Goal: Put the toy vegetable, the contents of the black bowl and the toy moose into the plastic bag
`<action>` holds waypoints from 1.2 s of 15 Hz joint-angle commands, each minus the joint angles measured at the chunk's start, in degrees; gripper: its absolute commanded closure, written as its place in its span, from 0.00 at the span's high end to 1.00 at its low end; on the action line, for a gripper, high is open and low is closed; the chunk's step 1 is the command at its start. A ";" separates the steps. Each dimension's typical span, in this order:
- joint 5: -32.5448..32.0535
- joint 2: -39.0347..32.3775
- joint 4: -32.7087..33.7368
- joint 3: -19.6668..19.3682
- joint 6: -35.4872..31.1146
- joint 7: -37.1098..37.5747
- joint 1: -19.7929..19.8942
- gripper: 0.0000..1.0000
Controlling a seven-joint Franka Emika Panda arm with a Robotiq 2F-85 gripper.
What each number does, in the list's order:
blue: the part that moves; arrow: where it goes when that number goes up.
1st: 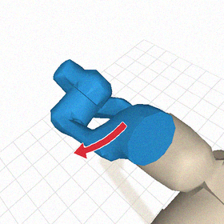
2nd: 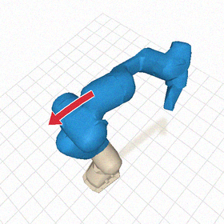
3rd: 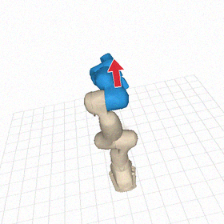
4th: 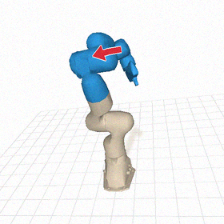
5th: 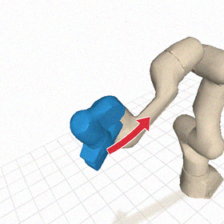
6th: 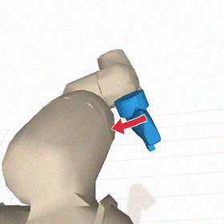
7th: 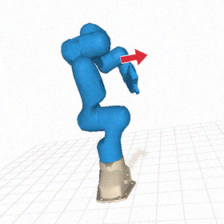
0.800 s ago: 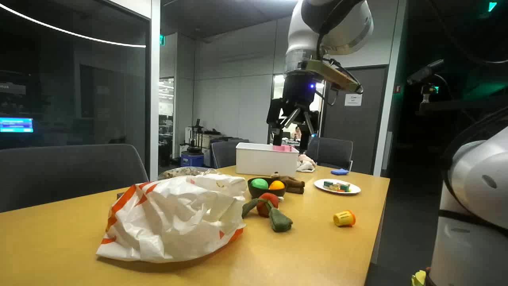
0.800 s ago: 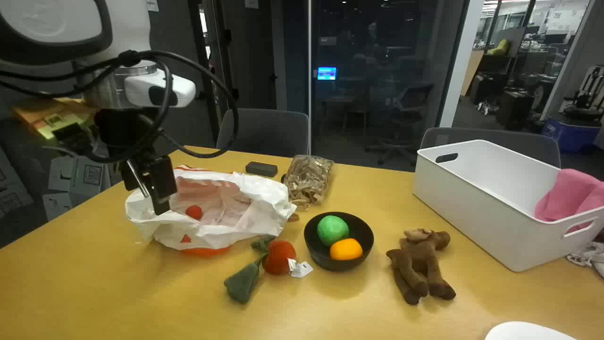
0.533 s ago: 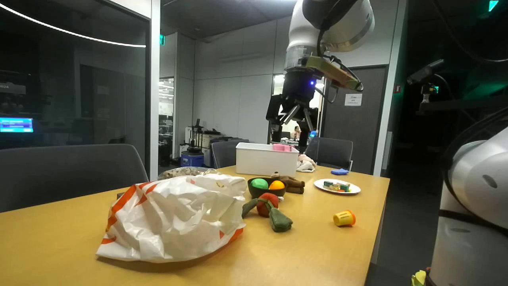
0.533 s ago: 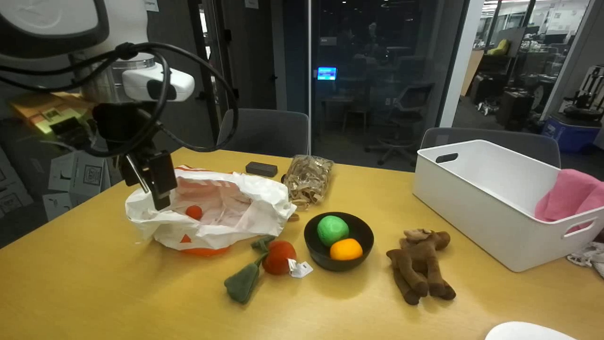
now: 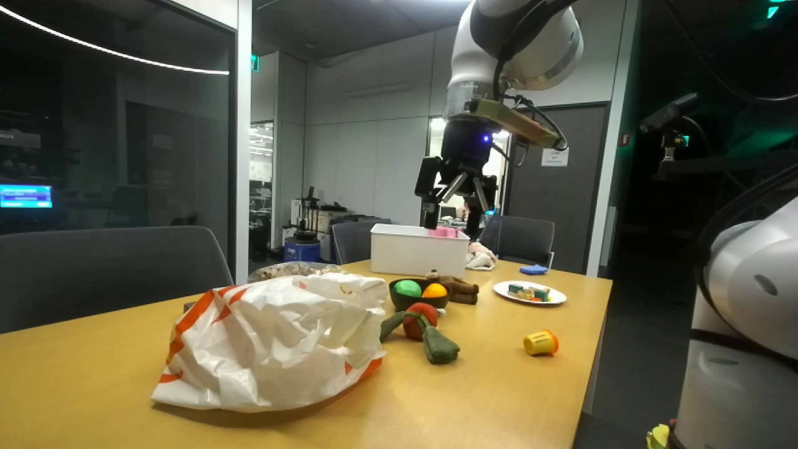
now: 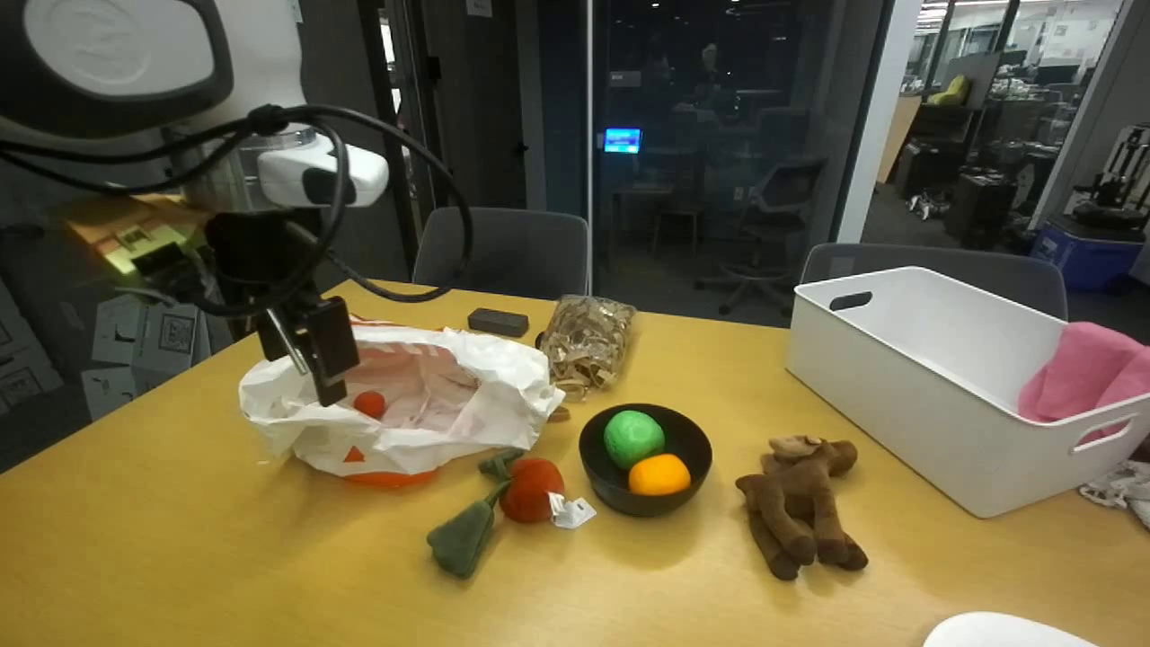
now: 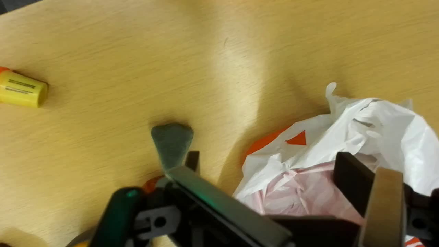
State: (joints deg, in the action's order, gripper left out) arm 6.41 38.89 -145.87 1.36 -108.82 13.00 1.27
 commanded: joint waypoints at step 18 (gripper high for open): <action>2.39 -47.81 15.58 -8.29 -25.96 -5.77 7.34 1.00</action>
State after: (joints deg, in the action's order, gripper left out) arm 7.04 -4.14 -134.23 -6.52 -134.09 8.99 8.78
